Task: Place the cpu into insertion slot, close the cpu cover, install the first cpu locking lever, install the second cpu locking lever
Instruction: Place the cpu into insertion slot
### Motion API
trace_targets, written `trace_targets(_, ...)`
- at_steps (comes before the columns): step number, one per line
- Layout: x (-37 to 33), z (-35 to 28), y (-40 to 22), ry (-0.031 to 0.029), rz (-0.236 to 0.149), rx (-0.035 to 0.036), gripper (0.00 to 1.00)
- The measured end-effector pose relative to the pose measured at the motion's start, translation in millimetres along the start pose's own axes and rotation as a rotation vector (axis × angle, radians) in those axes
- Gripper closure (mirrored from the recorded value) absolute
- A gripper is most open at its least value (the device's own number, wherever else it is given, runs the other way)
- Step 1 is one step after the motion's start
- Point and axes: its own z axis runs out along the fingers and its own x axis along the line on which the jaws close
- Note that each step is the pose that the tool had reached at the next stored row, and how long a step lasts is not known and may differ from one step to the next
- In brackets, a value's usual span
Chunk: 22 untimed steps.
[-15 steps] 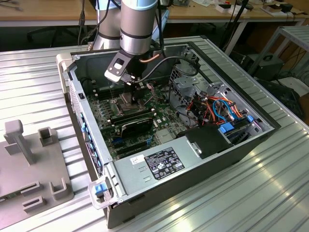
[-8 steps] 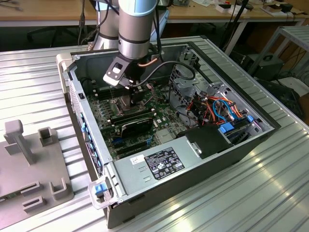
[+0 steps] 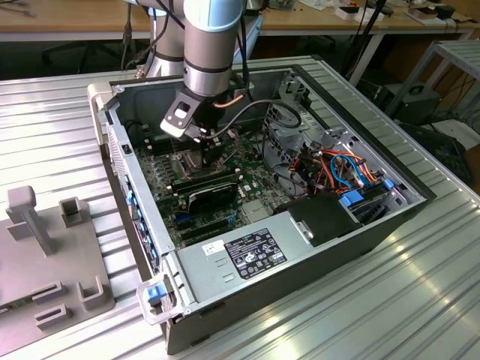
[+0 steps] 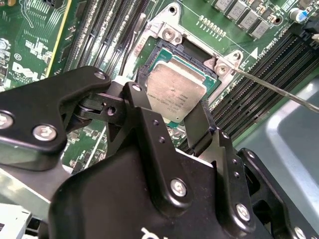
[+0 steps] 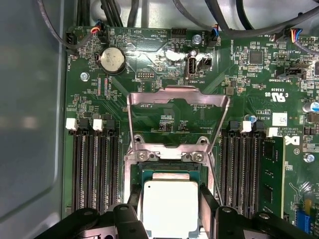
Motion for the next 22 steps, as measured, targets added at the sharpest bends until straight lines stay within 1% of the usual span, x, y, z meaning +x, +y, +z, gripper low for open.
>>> trace_targets(2,-0.2,1.2,0.0,0.0002,0.0,-0.0001,0.45)
trace_targets(9,-0.2,2.3,0.0,0.0004,0.0,0.0002,0.45)
trace_targets(15,-0.2,4.2,-0.1,0.0,0.0,0.0031,0.45)
trace_targets(22,-0.1,5.3,-0.2,0.0003,0.005,0.0033,0.45)
